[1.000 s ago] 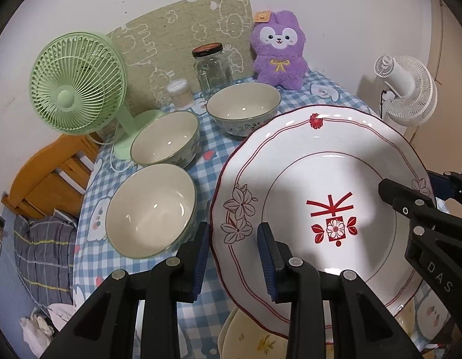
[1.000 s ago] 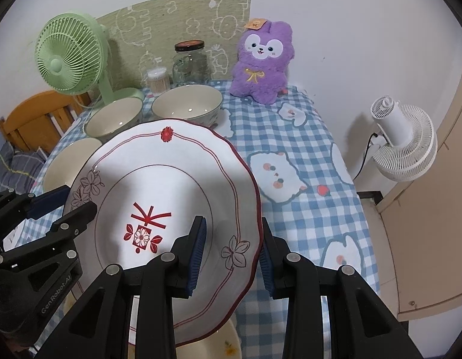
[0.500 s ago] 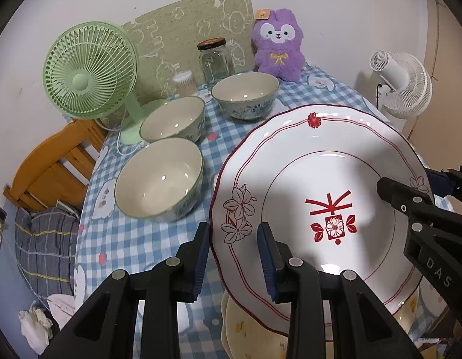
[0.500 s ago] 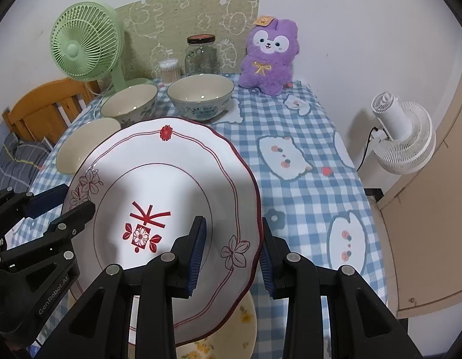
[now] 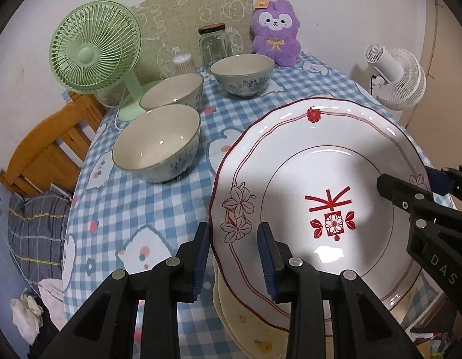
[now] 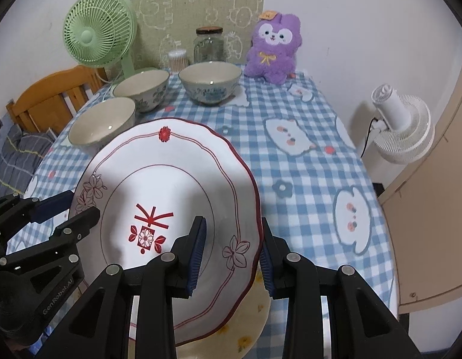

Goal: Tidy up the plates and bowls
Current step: 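Carry the red-patterned plate over the stacked cream plates with the right gripper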

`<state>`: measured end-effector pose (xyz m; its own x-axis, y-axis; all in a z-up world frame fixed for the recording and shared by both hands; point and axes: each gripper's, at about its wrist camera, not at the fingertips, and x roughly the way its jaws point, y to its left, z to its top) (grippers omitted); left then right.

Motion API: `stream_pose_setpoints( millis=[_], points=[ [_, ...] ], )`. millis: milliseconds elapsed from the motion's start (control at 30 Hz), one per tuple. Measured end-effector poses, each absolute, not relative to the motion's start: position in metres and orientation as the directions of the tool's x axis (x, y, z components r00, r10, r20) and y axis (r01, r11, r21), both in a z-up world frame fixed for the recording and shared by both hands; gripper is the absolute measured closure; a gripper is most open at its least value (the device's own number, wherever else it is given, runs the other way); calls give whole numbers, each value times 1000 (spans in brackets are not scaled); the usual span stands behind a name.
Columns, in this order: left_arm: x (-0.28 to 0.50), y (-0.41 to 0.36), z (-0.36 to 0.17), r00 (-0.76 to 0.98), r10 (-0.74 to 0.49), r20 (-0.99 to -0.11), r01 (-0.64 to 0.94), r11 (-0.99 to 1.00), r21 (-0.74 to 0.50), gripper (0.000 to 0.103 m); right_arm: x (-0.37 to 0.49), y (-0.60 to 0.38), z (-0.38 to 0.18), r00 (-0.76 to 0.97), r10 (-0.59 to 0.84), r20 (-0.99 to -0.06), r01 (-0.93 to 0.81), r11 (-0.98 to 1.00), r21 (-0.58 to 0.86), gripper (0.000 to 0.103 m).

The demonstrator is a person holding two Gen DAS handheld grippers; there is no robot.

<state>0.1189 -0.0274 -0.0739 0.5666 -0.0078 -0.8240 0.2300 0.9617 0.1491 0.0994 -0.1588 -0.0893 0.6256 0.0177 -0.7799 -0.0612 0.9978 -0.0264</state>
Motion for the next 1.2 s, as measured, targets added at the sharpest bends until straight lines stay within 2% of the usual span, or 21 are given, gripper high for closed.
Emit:
stream_pose_setpoints(
  millis=[867,1200],
  points=[
    [86,-25,-97,551,0,-834,262,949,173,72,74,-156,-122,561,30,-827,-54,999,-1,67],
    [82,-26,-103,564,-4,-826,274,944,182,72,69,-153,-123,577,-7,-816,-41,998,-38,67]
  ],
)
